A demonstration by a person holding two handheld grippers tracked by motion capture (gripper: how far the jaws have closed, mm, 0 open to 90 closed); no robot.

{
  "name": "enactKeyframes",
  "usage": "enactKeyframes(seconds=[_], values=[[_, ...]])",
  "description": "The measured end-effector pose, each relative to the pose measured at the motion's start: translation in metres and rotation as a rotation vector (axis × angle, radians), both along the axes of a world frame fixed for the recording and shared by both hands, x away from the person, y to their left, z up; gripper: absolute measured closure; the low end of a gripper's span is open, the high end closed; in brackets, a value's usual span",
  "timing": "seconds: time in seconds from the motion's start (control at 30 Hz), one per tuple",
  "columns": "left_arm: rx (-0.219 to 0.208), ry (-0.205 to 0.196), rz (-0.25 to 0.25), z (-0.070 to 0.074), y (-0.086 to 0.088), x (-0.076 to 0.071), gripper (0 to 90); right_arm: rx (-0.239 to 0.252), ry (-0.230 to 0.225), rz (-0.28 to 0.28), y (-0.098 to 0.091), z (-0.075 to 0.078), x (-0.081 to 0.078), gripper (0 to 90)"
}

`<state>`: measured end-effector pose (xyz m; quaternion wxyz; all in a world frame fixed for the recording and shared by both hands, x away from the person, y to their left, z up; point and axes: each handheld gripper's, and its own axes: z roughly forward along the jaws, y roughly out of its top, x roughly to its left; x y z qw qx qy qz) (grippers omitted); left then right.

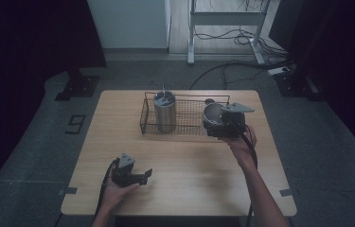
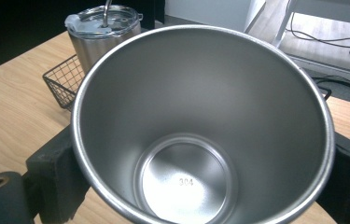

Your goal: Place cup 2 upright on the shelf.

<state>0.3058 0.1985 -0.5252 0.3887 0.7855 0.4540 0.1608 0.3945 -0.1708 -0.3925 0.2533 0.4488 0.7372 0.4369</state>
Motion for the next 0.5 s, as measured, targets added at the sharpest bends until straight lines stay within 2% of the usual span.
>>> enactKeyframes(seconds=[0.37, 0.5], values=[[0.004, 0.002, -0.001, 0.0, 0.0, 0.0, 12.1, -0.021, 0.005, -0.01, 0.001, 0.003, 0.017, 7.1], [0.002, 0.001, -0.001, 0.0, 0.0, 0.0, 12.2, -0.015, 0.014, -0.018, 0.002, 0.004, 0.023, 7.1]])
